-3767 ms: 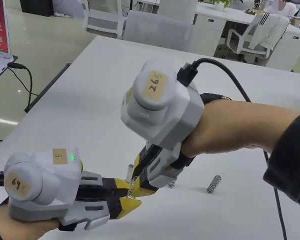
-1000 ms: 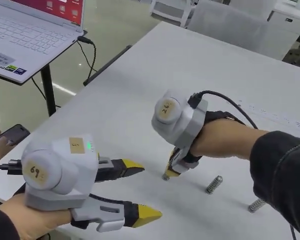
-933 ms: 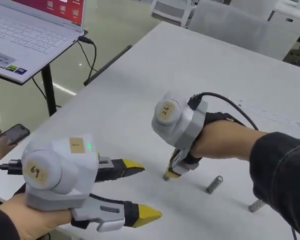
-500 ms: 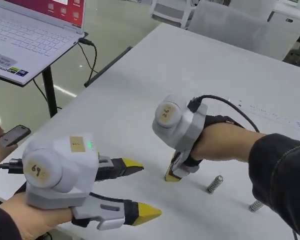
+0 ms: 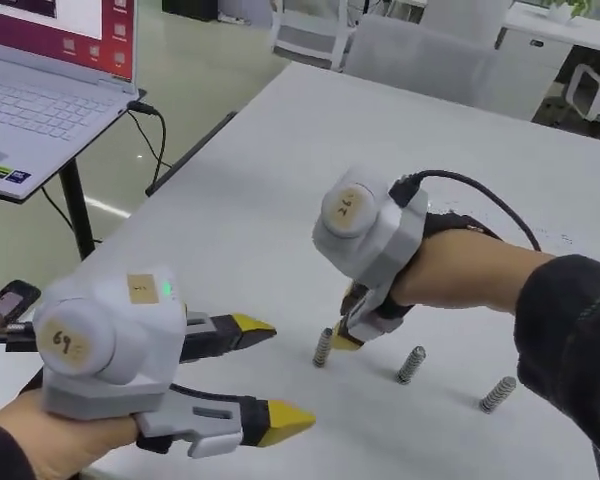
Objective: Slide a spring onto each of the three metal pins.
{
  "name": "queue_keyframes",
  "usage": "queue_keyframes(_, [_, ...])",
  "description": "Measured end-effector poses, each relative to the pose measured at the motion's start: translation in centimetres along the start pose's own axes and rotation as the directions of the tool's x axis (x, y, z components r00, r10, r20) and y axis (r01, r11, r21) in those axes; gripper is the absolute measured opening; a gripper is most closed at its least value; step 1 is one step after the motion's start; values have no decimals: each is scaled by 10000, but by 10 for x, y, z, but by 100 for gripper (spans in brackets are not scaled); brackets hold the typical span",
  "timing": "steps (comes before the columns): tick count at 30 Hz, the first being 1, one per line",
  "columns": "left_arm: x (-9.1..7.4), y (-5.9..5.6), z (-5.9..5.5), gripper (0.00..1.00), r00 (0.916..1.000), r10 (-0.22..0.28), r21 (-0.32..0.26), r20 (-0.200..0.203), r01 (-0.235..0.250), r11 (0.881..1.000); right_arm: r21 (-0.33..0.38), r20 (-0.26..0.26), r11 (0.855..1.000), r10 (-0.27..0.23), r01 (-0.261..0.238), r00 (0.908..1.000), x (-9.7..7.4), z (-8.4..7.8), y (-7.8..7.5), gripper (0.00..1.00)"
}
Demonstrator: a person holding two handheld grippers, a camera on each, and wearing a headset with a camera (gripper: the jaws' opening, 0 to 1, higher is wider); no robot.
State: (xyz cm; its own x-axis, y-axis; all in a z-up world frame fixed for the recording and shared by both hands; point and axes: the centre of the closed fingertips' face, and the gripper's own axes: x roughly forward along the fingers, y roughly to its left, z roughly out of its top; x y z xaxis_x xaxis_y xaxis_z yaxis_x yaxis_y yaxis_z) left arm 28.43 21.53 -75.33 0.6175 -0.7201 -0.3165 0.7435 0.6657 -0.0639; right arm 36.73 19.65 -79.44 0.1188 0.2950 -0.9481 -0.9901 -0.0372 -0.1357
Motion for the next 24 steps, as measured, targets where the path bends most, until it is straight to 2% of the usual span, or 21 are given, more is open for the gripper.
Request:
queue_keyframes(4, [0,-1,4,51,10000,26,125,-64,-26,9999,281,550,9994,-209,193,9983,-15,0,2,24])
queue_keyframes(9, [3,-5,10,54,9999,4,232,-103,-2,9997,684,1177,9961,-635,557,9910,-36,-5,5,25])
queue_keyframes(15, [6,-9,15,54,10000,-75,284,-62,77,9996,1224,1891,9891,-1040,816,9764,-59,-18,11,27])
queue_keyframes(20, [7,-11,18,56,10000,-89,278,1,89,9996,1451,2055,9838,-1337,1049,9695,-72,-37,14,30])
queue_keyframes(24, [7,-12,18,58,10000,-77,313,-58,79,9995,1837,2512,9761,-1611,1164,9544,-81,-44,16,32])
